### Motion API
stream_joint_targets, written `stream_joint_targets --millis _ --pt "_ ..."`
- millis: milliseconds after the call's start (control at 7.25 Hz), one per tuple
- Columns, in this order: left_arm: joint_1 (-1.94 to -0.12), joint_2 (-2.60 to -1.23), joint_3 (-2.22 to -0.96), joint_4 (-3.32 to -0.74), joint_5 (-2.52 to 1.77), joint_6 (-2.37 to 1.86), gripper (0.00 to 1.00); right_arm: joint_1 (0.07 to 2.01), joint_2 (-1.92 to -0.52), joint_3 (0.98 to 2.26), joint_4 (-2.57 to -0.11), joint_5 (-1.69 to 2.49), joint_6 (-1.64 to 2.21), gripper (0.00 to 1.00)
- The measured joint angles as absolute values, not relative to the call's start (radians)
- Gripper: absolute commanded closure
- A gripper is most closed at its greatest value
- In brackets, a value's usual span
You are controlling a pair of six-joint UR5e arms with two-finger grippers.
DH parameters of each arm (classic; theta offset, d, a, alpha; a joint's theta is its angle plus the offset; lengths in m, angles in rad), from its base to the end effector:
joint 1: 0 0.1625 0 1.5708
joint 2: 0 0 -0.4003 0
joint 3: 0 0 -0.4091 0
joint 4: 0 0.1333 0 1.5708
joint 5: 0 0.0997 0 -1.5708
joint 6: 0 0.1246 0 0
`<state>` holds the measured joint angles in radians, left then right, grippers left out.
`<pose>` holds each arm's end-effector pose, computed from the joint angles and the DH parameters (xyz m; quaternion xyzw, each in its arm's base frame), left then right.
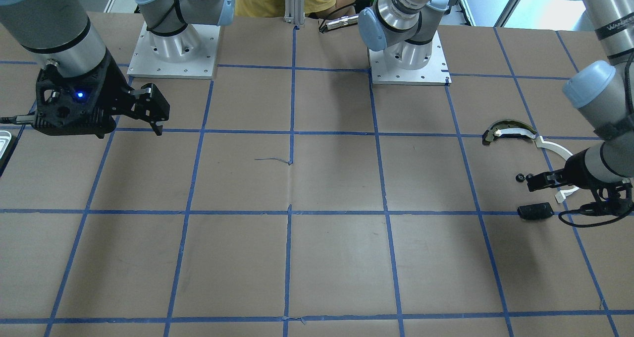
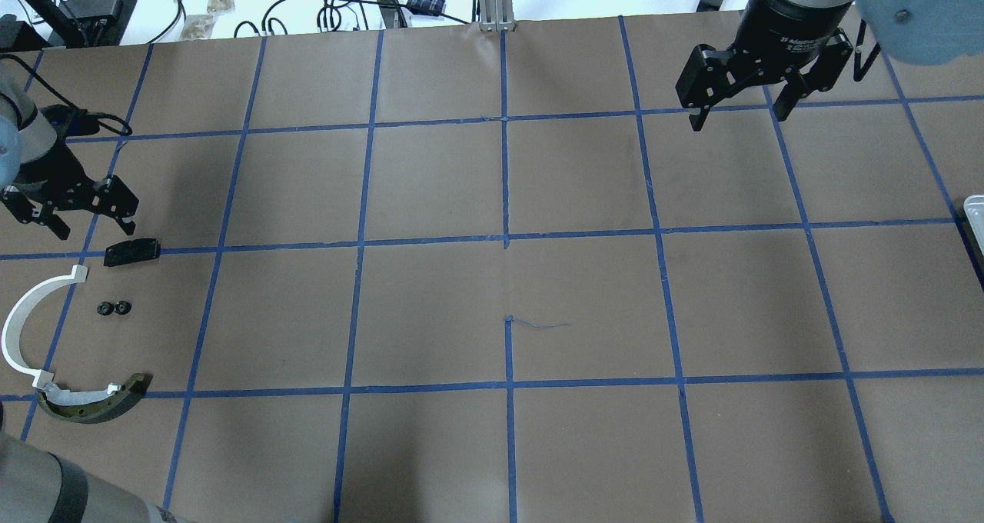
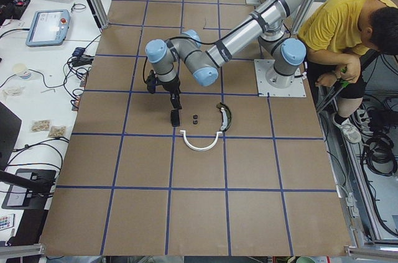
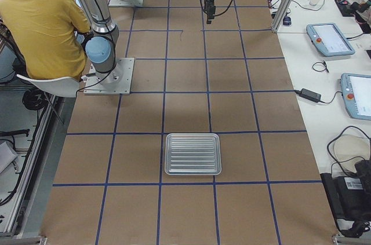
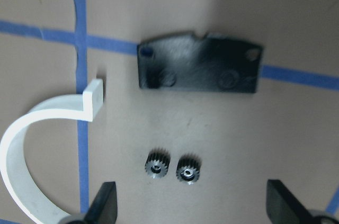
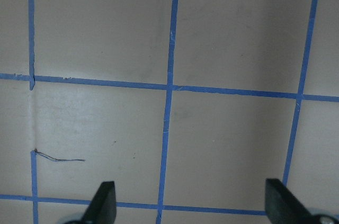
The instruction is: Place bearing gear from tray to pile
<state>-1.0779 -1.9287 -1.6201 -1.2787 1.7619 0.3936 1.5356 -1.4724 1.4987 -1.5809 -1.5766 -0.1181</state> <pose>0.1877 -0.5812 0.2424 -0.0438 0.9928 0.0926 0.0615 0.1133 -0.5503 0.4239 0.0415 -0.9991 -0.0083 0.0023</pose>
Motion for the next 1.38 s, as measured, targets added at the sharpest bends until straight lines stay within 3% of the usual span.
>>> stream_joint_targets --millis 276,828,1379 --pt "-1.227 -1.847 -1.54 -1.38 1.732 0.321 0.0 1.535 -1.471 1.499 -1.581 -1.576 -0.118 0.0" --pt "-1.434 -1.666 -1.525 -1.542 1.645 0.151 0.0 1.535 -1.471 1.5 -1.582 -1.577 -0.117 0.0" --pt "-1.549 -1.636 -1.553 -1.566 1.598 0.099 0.0 1.536 -1.472 1.499 -1.582 -1.574 -0.116 0.0"
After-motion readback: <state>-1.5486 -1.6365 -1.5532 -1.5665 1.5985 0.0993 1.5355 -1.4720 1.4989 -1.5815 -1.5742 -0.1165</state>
